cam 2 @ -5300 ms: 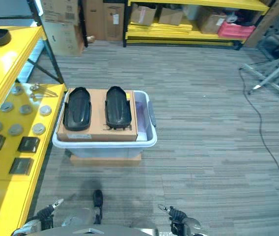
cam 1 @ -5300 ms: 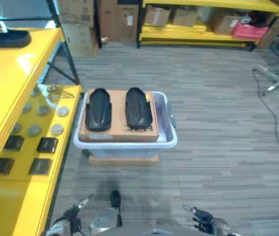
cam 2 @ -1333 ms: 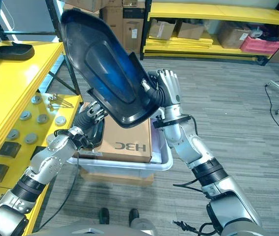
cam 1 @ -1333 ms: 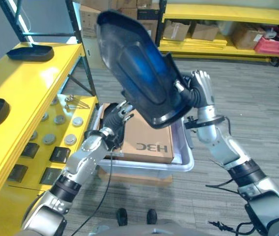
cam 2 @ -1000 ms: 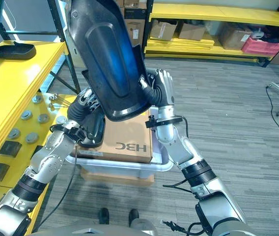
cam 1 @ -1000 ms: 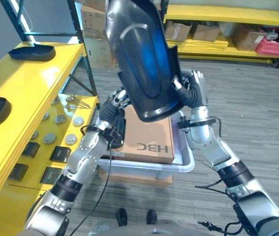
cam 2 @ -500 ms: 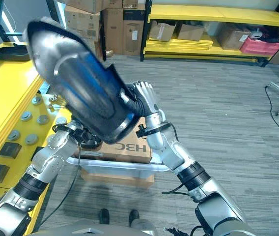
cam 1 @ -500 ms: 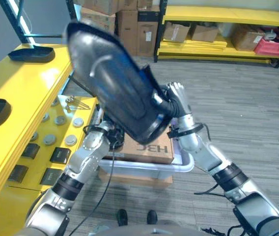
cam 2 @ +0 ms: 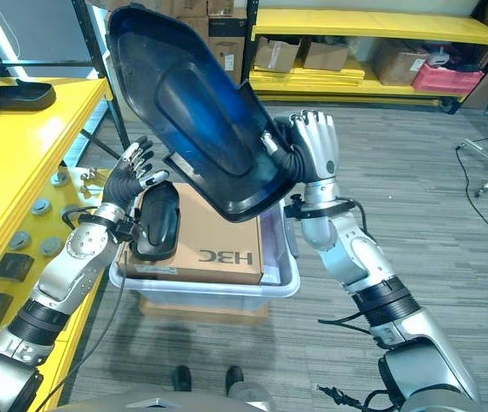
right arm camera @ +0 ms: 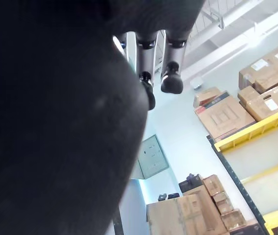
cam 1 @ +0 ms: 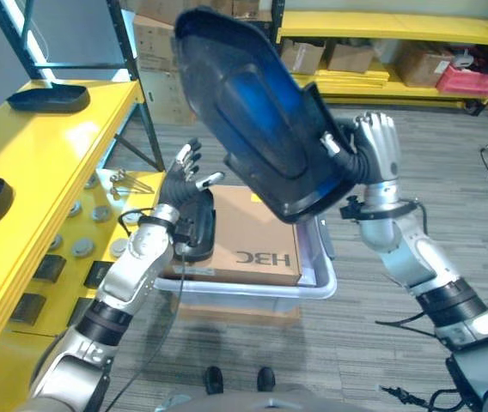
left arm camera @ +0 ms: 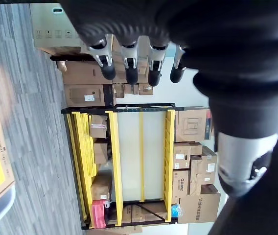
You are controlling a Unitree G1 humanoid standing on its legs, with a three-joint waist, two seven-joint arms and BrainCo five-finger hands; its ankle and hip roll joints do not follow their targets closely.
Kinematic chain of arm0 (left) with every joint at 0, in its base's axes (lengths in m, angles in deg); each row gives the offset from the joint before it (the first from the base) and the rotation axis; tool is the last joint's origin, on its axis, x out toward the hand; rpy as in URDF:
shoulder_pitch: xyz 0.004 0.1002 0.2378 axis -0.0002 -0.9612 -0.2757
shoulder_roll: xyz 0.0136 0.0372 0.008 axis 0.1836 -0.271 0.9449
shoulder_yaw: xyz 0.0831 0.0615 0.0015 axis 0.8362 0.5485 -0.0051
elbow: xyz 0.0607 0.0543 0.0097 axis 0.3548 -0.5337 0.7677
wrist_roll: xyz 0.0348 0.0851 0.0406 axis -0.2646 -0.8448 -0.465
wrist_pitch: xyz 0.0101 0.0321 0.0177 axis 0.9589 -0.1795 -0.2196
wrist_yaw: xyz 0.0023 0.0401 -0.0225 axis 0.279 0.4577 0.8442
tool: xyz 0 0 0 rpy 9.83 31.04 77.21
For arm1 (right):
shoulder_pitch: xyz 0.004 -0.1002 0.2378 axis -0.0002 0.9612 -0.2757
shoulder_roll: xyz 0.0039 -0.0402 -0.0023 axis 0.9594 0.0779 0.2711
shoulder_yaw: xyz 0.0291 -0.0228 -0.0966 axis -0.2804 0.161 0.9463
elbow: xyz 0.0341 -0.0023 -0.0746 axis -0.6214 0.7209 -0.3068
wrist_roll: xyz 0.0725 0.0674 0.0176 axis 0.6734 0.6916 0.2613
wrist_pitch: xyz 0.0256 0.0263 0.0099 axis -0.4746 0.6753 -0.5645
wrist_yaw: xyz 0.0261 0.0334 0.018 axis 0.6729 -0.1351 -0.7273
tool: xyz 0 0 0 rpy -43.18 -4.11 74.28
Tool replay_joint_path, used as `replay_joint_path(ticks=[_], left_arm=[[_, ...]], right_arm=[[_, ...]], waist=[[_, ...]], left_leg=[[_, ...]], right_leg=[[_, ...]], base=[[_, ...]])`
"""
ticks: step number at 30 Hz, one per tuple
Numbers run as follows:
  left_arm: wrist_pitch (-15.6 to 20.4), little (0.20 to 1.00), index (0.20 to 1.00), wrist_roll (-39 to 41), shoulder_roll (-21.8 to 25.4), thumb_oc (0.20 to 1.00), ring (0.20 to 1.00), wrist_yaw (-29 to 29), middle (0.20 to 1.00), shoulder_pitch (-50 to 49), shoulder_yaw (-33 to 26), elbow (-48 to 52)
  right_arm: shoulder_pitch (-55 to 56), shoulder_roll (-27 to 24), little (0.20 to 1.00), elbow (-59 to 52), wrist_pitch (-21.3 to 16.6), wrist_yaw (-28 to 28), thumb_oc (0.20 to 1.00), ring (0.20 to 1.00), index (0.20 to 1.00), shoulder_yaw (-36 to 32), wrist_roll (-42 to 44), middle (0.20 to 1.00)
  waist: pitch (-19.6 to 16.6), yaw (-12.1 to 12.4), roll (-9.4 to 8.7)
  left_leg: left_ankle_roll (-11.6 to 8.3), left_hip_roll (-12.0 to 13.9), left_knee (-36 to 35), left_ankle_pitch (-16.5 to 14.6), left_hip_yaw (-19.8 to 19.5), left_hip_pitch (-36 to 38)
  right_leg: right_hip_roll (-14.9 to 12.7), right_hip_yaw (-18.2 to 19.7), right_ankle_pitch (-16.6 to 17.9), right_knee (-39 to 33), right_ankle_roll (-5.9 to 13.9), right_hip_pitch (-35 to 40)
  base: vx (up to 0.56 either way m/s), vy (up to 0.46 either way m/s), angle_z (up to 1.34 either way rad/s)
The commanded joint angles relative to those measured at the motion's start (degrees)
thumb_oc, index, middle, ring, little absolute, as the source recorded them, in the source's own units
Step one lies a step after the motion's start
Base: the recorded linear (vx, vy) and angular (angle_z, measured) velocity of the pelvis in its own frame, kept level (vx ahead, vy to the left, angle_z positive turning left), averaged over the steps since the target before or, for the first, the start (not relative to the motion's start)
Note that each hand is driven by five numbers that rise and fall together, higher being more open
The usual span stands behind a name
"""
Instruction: Move parts from the plastic box to the shelf.
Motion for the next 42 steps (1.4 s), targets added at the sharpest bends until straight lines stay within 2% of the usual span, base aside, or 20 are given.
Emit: replay_joint_path(ticks=[1,9,11,12,19,22,25,33,35,36,37,38,39,42], left_arm=[[2.7,1.000,1.000,1.5,0.6,1.000,1.000,-1.9,1.000,6.6,1.4,-3.7],[3.9,1.000,1.000,3.9,-0.4,1.000,1.000,-5.8,1.000,6.9,2.4,-2.0],[3.8,1.000,1.000,7.6,-0.8,1.000,1.000,-7.8,1.000,7.0,3.0,-1.7],[2.9,1.000,1.000,11.3,-1.8,1.000,1.000,-10.7,1.000,7.1,3.6,-0.7],[0.8,1.000,1.000,18.1,-3.0,1.000,1.000,-12.0,1.000,7.0,5.5,0.4],[-1.5,1.000,1.000,20.7,-3.7,1.000,1.000,-9.9,1.000,7.1,5.8,0.2],[-2.0,1.000,1.000,22.5,-5.4,1.000,1.000,-6.9,1.000,7.6,6.1,-1.6],[-0.9,1.000,1.000,14.4,-7.3,1.000,1.000,1.1,1.000,9.0,4.8,-6.4],[0.8,1.000,1.000,12.4,-8.2,1.000,1.000,4.2,1.000,10.5,3.4,-9.9],[1.1,1.000,1.000,12.3,-8.3,1.000,1.000,4.3,1.000,10.6,3.4,-10.3],[1.8,0.564,0.564,12.0,-8.5,0.564,0.564,4.9,0.564,10.9,3.1,-10.8],[2.2,0.272,0.272,10.9,-8.7,0.272,0.272,5.2,0.272,11.0,2.8,-10.9],[3.0,0.200,0.200,8.5,-8.9,0.200,0.200,5.3,0.200,11.5,2.6,-11.5],[2.6,0.200,0.200,9.1,-8.7,0.200,0.200,2.0,0.200,12.3,2.9,-12.0]], right_arm=[[-2.9,-0.6,0.200,1.5,0.9,5.9,0.200,0.200,0.200,-4.0,0.8,0.200],[-4.6,-0.6,0.200,3.0,0.8,6.9,0.200,0.200,0.200,-4.0,1.5,0.200],[-5.1,-0.2,0.200,3.4,0.9,7.0,0.200,0.200,0.200,-3.3,0.9,0.200],[-6.0,0.6,0.200,4.2,1.3,6.6,0.200,0.200,0.200,-2.3,0.5,0.200],[-9.2,2.4,0.200,6.0,1.6,6.2,0.200,0.200,0.200,1.3,0.9,0.200],[-10.3,3.4,0.200,6.7,1.4,6.0,0.200,0.200,0.200,2.4,1.9,0.200],[-11.1,5.6,0.200,6.8,0.7,4.6,0.200,0.200,0.200,4.1,3.0,0.200],[-9.2,10.5,0.200,5.0,-4.3,2.3,0.200,0.200,0.200,6.0,5.3,0.200],[-7.8,13.6,0.200,2.4,-7.2,-0.3,0.200,0.200,0.200,7.5,5.6,0.200],[-7.7,13.8,0.200,2.2,-7.3,-0.6,0.200,0.200,0.200,7.6,5.7,0.200],[-7.3,14.4,0.200,1.7,-7.8,-1.4,0.200,0.200,0.200,8.0,6.1,0.200],[-7.0,15.0,0.200,1.3,-8.2,-2.1,0.200,0.200,0.200,8.4,6.5,0.200],[-6.3,16.3,0.200,0.5,-9.0,-3.1,0.200,0.200,0.200,9.3,6.4,0.200],[-5.3,17.8,0.200,-0.4,-10.3,-4.7,0.200,0.200,0.200,10.8,6.9,0.200]], waist=[[-3.4,1.2,-2.63],[-3.3,1.4,-2.69],[-3.3,1.4,-2.65],[-3.3,1.6,-2.54],[-3.4,2.1,-2.37],[-3.4,2.2,-2.32],[-3.5,2.2,-2.21],[-3.3,1.8,-1.98],[-2.9,1.4,-1.80],[-2.9,1.3,-1.79],[-2.8,1.3,-1.75],[-2.8,1.3,-1.74],[-2.7,1.2,-1.71],[-2.7,1.2,-1.67]], left_leg=[[-1.13,2.8,0.0,-6.1,2.4,2.6],[-0.98,2.8,0.0,-6.4,2.1,2.6],[-0.99,2.8,0.0,-6.4,2.0,2.7],[-0.98,2.8,0.0,-6.3,1.8,2.7],[-0.96,2.6,0.0,-6.3,1.4,2.7],[-0.91,2.6,0.0,-6.2,1.2,2.7],[-0.87,2.5,0.0,-6.1,1.2,2.7],[-0.68,2.5,0.0,-6.2,1.3,2.8],[-0.65,2.5,0.0,-6.3,1.6,2.9],[-0.65,2.5,0.0,-6.3,1.7,2.9],[-0.66,2.5,0.0,-6.3,1.7,2.9],[-0.66,2.5,0.0,-6.3,1.7,2.9],[-0.65,2.5,0.0,-6.3,1.8,2.9],[-0.71,2.5,0.0,-6.3,1.8,2.9]], right_leg=[[-2.2,-0.9,-2.7,-0.3,4.13,1.3],[-2.2,-0.9,-2.9,-0.3,3.97,1.4],[-2.3,-1.0,-2.9,-0.3,3.96,1.4],[-2.3,-0.9,-2.9,-0.3,3.87,1.4],[-2.3,-1.2,-2.9,-0.3,3.77,1.6],[-2.4,-1.3,-2.9,-0.3,3.74,1.7],[-2.4,-1.2,-2.9,-0.3,3.69,1.7],[-2.3,-0.8,-3.0,-0.3,3.69,1.6],[-2.4,-0.5,-3.0,-0.3,3.70,1.5],[-2.4,-0.5,-3.0,-0.3,3.70,1.5],[-2.4,-0.4,-3.1,-0.3,3.68,1.5],[-2.3,-0.3,-3.1,-0.3,3.67,1.4],[-2.4,-0.3,-3.1,-0.3,3.68,1.4],[-2.4,-0.4,-3.1,-0.3,3.76,1.3]], base=[[0.00,0.000,0.00],[0.00,0.000,0.00],[0.00,0.000,0.00],[0.00,0.000,0.00],[0.00,0.000,0.00],[0.00,0.000,0.00],[0.00,0.000,0.00],[0.00,0.000,0.00],[0.00,0.000,0.00],[0.00,0.000,0.00],[0.00,0.000,0.00],[0.00,0.000,0.00],[0.00,0.000,0.00],[0.00,0.000,0.00]])
